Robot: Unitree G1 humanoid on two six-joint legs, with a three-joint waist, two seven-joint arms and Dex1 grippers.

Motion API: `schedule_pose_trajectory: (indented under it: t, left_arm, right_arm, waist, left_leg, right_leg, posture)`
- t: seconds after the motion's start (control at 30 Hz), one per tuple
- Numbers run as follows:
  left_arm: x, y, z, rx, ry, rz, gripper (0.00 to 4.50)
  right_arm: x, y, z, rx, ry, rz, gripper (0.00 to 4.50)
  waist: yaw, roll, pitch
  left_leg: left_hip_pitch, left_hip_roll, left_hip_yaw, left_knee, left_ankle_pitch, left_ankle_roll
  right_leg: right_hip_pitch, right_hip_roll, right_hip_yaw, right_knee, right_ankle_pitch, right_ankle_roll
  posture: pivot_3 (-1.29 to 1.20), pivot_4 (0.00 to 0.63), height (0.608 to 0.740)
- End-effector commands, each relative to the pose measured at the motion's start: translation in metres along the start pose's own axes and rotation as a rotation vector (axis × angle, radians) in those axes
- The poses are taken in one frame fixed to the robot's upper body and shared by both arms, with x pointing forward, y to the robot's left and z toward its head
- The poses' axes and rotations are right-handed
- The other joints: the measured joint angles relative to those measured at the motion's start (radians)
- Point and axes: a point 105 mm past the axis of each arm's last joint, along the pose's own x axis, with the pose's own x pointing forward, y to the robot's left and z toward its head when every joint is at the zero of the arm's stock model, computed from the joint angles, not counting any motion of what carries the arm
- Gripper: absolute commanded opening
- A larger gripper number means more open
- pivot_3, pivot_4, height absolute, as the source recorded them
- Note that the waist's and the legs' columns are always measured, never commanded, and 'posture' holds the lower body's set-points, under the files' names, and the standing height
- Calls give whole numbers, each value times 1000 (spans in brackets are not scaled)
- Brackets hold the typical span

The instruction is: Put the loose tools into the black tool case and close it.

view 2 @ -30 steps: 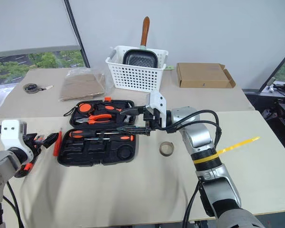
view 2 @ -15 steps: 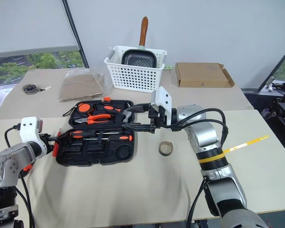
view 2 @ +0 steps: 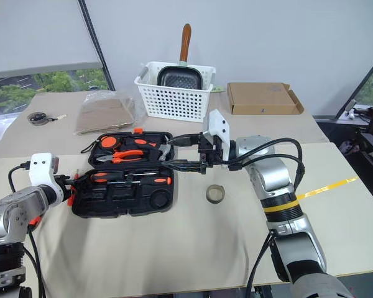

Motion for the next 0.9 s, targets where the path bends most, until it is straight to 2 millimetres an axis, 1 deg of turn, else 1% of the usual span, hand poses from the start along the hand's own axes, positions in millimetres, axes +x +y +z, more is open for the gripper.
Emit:
schedule_pose_trajectory:
  t: [0.03, 0.13, 0.2, 0.3, 0.4, 0.43, 0.5, 0.63, 0.7, 0.77, 0.8, 0.9]
  left_arm:
    - [-4, 30, -34, -16, 126, 149, 2066]
    - [-4, 33, -40, -27, 136, 160, 2066]
    - [-5, 33, -40, -52, 123, 156, 2066]
    - [-5, 29, -29, -118, 41, 124, 2066]
    - [-4, 21, -17, -191, -39, 80, 2066]
    - [-3, 15, -13, -203, -60, 54, 2066]
    - [-2, 6, -11, -211, -68, 13, 2066]
    - [1, -15, -13, -191, -43, -62, 2066]
    - [2, -22, -13, -177, -40, -86, 2066]
    - [3, -27, -12, -164, -36, -100, 1596]
    - [4, -31, -12, -151, -32, -110, 1459]
    - [6, -40, -11, -116, -28, -132, 280]
  right_arm:
    - [-6, -4, 7, -27, -19, -21, 3199]
    - [-6, -5, 6, -33, -15, -23, 3199]
    - [-6, -6, 6, -35, -16, -26, 3199]
    - [-6, -6, 6, -36, -15, -28, 3199]
    - [-6, -5, 4, -37, -12, -29, 3199]
    - [-5, -5, 3, -38, -11, -30, 3199]
    - [-5, -5, 3, -41, -10, -31, 3199]
    - [-4, -5, 3, -48, -11, -34, 3199]
    - [-4, -6, 3, -49, -10, -37, 3199]
    - [-4, -6, 3, -51, -10, -41, 3199]
    - [-4, -6, 2, -52, -10, -42, 3199]
    - [-5, -6, 2, -54, -10, -51, 3199]
  waist:
    - [-3, 0, 0]
    - [-7, 0, 0]
    - [-12, 1, 0]
    - [-16, 1, 0]
    - [-17, 1, 0]
    - [-16, 1, 0]
    - [-12, 1, 0]
    - [2, 1, 0]
    - [7, 1, 0]
    - [12, 1, 0]
    - [16, 1, 0]
    - [24, 1, 0]
  left_leg:
    - [2, 0, 0, -2, 0, -1]
    - [4, 3, 0, -8, 4, -7]
    - [5, 8, 0, -9, 5, -9]
    - [5, 14, 0, -9, 7, -12]
    - [4, 16, 0, -9, 8, -13]
    - [4, 16, 0, -9, 8, -13]
    - [3, 16, -1, -9, 8, -14]
    - [2, 15, 0, -9, 7, -12]
    - [1, 13, 0, -9, 6, -11]
    - [0, 12, 1, -9, 5, -8]
    - [0, 12, 1, -8, 5, -8]
    - [-1, 10, 2, -8, 5, -10]
  right_leg:
    - [0, 0, 0, 0, 0, 0]
    - [-1, 3, -1, 0, 0, 0]
    - [-1, 7, -2, 0, 0, 0]
    - [-2, 13, -3, 0, 0, 0]
    - [-2, 16, -2, 0, 0, -1]
    - [-2, 16, -2, 0, 0, -1]
    - [-3, 16, -2, 0, 0, -1]
    - [-3, 18, -2, -2, 0, -2]
    - [-4, 18, -2, -2, 1, -3]
    - [-3, 17, -1, -3, 3, -7]
    - [-3, 17, -1, -3, 5, -11]
    - [-3, 16, -1, -6, 5, -11]
  posture:
    - [0, 150, 700]
    - [0, 150, 700]
    - [0, 150, 700]
    - [0, 150, 700]
    - [0, 150, 700]
    - [0, 150, 700]
    - [0, 150, 700]
    - [0, 150, 700]
    - [0, 150, 700]
    - [0, 150, 700]
    - [0, 150, 700]
    - [0, 150, 700]
